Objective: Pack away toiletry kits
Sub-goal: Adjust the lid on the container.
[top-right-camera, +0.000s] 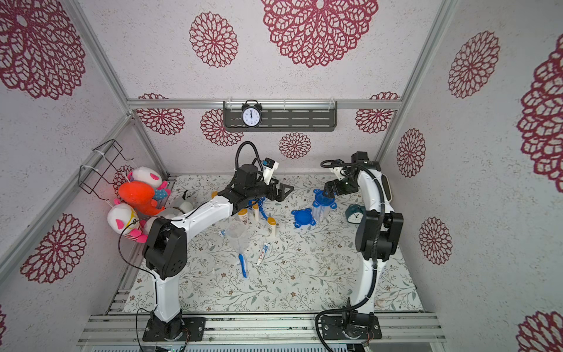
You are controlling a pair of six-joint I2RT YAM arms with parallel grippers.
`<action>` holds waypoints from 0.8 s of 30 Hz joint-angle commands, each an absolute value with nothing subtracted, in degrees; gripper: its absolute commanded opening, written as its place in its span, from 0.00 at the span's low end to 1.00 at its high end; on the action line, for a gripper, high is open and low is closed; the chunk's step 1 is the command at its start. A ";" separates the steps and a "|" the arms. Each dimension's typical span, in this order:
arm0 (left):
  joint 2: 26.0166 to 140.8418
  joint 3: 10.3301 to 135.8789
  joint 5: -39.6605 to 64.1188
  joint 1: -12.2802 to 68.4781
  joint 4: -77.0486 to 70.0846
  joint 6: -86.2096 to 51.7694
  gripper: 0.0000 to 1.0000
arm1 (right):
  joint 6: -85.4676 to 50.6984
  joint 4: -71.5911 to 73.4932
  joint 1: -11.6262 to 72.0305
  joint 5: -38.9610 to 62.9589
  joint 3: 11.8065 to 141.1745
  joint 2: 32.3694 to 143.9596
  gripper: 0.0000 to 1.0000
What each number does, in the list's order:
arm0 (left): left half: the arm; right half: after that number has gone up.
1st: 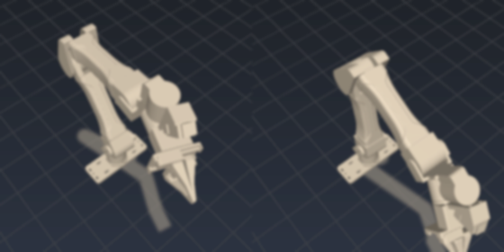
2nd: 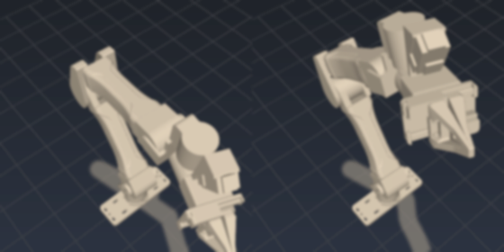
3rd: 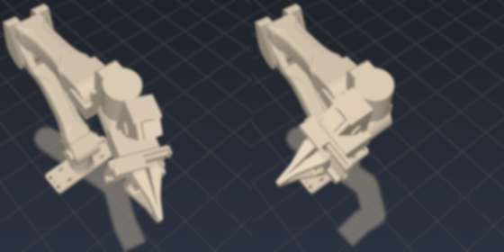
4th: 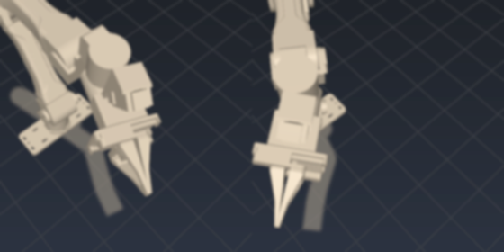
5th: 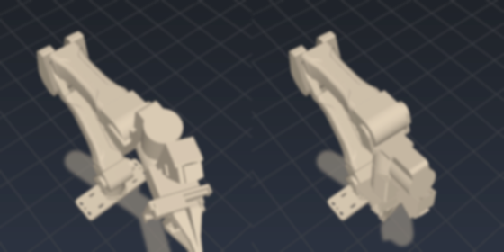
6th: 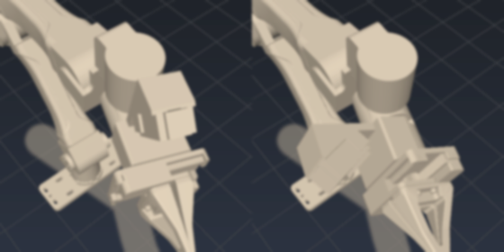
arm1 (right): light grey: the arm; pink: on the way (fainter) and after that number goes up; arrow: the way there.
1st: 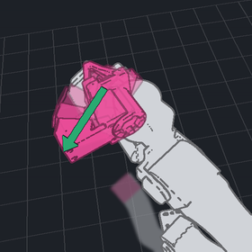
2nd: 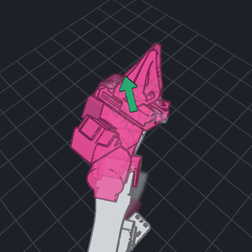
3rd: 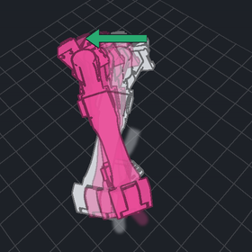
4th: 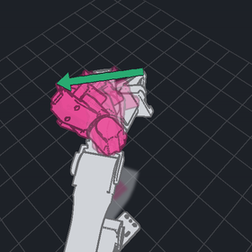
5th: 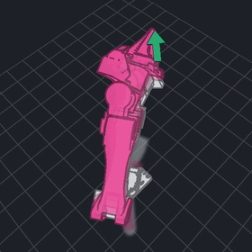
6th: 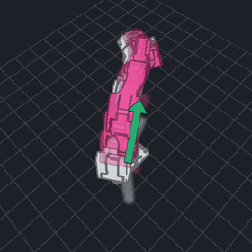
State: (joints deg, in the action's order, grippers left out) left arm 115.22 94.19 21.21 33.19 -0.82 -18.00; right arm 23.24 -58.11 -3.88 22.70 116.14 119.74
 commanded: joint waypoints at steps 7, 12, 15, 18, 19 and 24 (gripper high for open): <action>114.82 94.94 21.71 33.05 -0.69 -17.57 0.99 | 21.54 -58.84 -4.13 28.55 117.60 120.59 0.99; 114.87 95.03 21.84 33.09 -0.62 -17.54 0.99 | 21.38 -58.73 -4.13 29.45 116.94 120.02 0.99; 114.82 95.03 21.80 32.96 -0.70 -17.57 0.99 | 21.15 -58.38 -4.09 29.62 115.98 119.51 0.99; 115.03 95.03 21.89 32.99 -0.70 -17.61 0.99 | 20.90 -57.88 -4.04 29.75 114.82 118.71 0.99; 115.05 95.13 21.91 33.02 -0.70 -17.67 0.99 | 20.85 -57.75 -4.04 29.83 114.51 118.50 0.99; 115.35 95.36 22.11 33.00 -0.70 -17.84 0.99 | 20.83 -57.32 -3.87 30.01 113.23 117.74 0.99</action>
State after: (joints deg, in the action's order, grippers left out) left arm 115.22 94.24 21.58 33.17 -0.80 -18.02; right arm 21.32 -57.49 -3.88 28.97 113.58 121.05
